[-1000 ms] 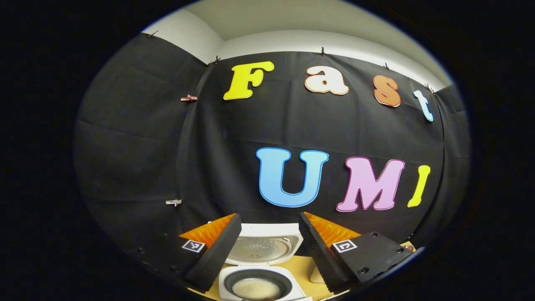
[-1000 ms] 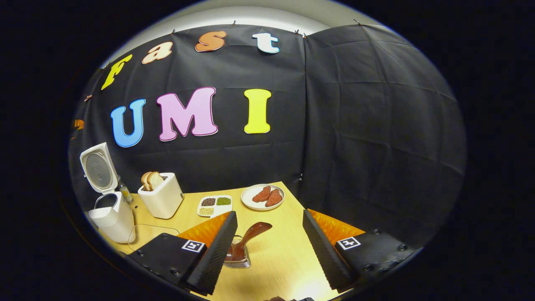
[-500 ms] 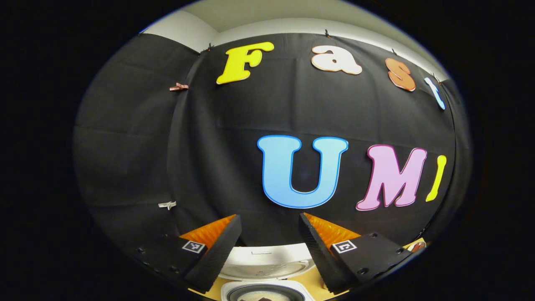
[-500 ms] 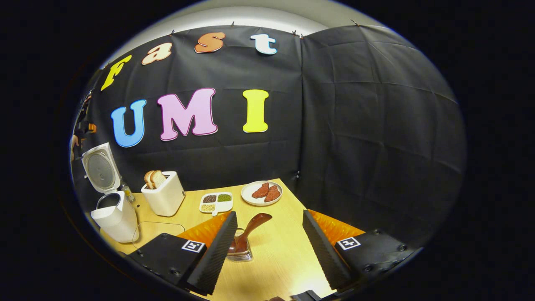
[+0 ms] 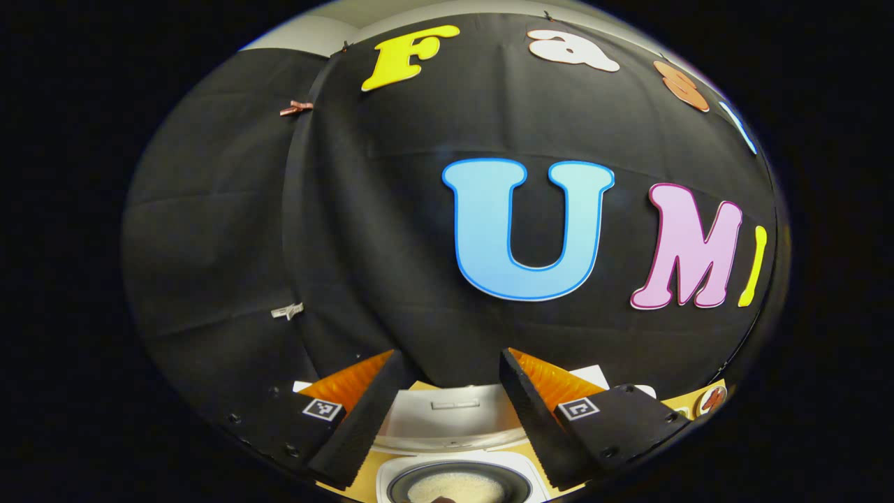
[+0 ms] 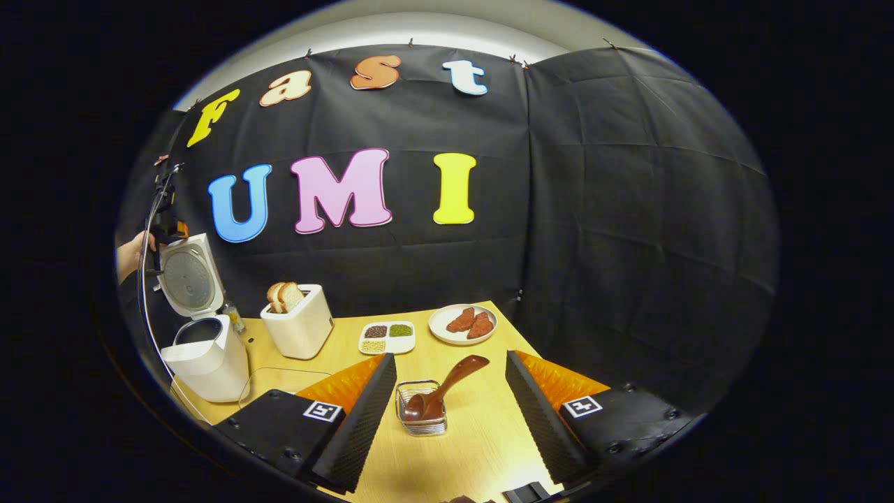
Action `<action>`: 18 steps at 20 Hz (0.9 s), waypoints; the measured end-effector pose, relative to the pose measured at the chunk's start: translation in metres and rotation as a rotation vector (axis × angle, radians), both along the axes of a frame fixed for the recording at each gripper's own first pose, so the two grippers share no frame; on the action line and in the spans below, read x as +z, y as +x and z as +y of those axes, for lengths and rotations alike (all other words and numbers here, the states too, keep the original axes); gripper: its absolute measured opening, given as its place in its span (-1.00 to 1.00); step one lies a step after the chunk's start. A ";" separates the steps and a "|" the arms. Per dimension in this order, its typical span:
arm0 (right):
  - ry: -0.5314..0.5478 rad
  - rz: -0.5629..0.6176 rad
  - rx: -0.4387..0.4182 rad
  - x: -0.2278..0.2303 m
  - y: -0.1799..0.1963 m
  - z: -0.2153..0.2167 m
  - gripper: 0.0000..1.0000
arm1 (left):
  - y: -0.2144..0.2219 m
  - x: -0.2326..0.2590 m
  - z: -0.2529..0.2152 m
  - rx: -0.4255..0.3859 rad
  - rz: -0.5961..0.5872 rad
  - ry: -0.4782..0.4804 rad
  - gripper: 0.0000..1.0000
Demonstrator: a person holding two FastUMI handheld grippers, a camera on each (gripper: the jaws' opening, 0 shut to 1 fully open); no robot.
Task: Close the left gripper, press the button to open the rice cooker; take a wooden spoon from the chopstick holder with the right hand, scoop a spoonful of rice and pour it into the rice cooker, then put the wooden spoon back into the chopstick holder.
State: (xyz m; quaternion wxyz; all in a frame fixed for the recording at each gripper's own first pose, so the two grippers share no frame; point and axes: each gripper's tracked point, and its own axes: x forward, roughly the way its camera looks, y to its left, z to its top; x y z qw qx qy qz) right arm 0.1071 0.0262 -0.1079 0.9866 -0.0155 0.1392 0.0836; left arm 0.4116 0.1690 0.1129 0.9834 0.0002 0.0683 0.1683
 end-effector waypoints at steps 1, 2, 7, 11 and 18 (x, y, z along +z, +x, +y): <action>-0.006 0.000 0.021 -0.002 -0.002 0.007 0.97 | -0.003 0.003 -0.003 -0.005 0.004 -0.002 0.94; -0.012 0.001 0.043 -0.003 -0.005 0.013 0.97 | -0.006 -0.004 -0.004 -0.006 0.049 -0.001 0.89; -0.007 0.015 0.119 -0.012 -0.018 0.037 0.97 | -0.039 -0.017 -0.020 -0.006 0.139 -0.047 0.98; 0.008 0.046 0.146 -0.029 -0.030 0.043 0.97 | -0.079 -0.039 -0.040 -0.011 0.190 -0.092 0.97; -0.007 0.088 0.226 -0.038 -0.040 0.051 0.97 | -0.139 -0.105 -0.070 0.005 0.277 -0.134 0.96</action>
